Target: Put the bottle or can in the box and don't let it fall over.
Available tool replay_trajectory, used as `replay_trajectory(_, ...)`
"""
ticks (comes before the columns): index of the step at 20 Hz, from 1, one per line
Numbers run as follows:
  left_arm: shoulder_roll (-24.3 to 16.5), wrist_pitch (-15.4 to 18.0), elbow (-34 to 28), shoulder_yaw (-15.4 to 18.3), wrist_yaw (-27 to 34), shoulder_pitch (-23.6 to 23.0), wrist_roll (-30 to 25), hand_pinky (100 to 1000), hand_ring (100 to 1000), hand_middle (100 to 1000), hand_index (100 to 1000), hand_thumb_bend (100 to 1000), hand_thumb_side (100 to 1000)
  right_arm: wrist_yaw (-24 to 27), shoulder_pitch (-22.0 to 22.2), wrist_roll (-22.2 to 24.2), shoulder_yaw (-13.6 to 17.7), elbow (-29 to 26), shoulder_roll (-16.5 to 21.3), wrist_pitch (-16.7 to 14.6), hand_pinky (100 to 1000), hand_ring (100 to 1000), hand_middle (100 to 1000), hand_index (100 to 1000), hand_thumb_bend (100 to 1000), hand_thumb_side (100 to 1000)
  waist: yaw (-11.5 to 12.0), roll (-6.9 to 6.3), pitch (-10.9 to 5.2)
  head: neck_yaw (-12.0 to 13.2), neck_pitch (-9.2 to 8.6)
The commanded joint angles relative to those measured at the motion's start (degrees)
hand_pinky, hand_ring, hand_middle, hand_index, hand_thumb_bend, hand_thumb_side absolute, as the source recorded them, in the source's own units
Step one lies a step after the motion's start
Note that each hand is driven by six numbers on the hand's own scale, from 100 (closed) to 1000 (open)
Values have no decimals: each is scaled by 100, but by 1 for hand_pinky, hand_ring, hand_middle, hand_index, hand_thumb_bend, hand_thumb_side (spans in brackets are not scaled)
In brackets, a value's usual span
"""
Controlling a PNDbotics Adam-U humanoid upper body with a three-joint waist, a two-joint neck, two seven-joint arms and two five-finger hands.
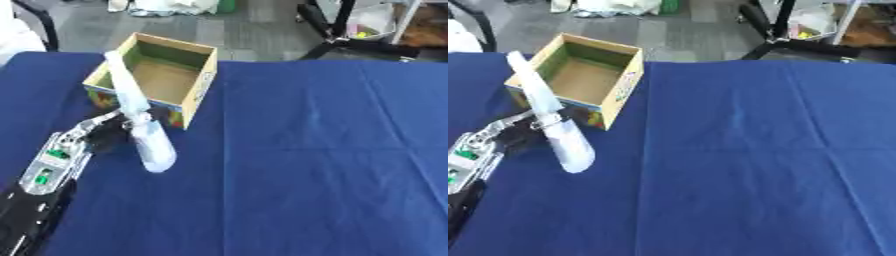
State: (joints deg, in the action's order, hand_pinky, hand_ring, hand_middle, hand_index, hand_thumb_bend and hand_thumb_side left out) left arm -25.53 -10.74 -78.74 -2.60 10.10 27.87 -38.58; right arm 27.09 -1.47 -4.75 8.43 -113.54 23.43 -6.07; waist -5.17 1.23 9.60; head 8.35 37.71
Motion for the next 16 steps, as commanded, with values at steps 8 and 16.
replay_trajectory(8, 54, 422, 137, -102, -424, 14, -136, 983, 860, 901, 661, 100, 502, 90, -72, -35, 63, -105, 85, 38, 959, 1000, 1000, 1000, 100, 528, -22, 13, -18, 14, -46)
replay_trajectory(16, 80, 626, 239, -114, -864, 56, -23, 1000, 613, 695, 649, 100, 455, 108, -70, -114, 76, -105, 83, 69, 978, 1000, 1000, 1000, 100, 531, -16, 21, -14, 52, -66)
